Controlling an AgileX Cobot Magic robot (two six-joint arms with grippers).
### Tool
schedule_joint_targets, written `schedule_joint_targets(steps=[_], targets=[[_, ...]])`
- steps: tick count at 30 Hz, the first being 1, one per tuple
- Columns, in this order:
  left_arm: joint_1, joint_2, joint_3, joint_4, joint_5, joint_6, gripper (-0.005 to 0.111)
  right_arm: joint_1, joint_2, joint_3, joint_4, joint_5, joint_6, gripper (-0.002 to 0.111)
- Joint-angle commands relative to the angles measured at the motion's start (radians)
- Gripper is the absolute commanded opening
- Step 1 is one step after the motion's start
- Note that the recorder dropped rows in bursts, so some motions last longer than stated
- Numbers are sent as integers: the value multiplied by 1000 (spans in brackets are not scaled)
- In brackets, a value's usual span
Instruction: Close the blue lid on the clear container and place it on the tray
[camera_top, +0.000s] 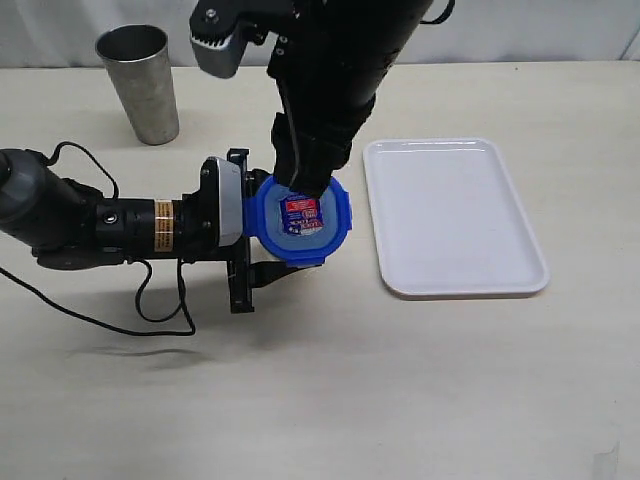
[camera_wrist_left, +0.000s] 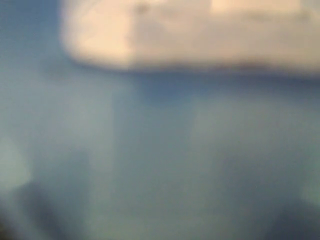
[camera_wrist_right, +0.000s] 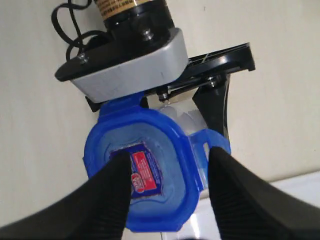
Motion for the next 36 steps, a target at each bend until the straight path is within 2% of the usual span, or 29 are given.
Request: schedule_joint_targets(steps=[1, 4, 8, 11, 15, 36], targets=[[1, -1, 3, 10, -11, 0, 0, -4, 45, -16, -7, 27, -77, 46], [1, -1, 3, 10, -11, -6, 0, -4, 72, -16, -63, 33, -57, 46], [1, -1, 3, 16, -13, -12, 0, -4, 96, -16, 5, 52, -84, 46], [1, -1, 3, 16, -66, -43, 0, -4, 124, -15, 3, 52, -72, 46], [1, -1, 3, 16, -68, -66, 0, -6, 162, -15, 3, 52, -69, 38], [4, -1, 3, 19, -76, -111, 0, -6, 186, 36, 25, 52, -46, 35]])
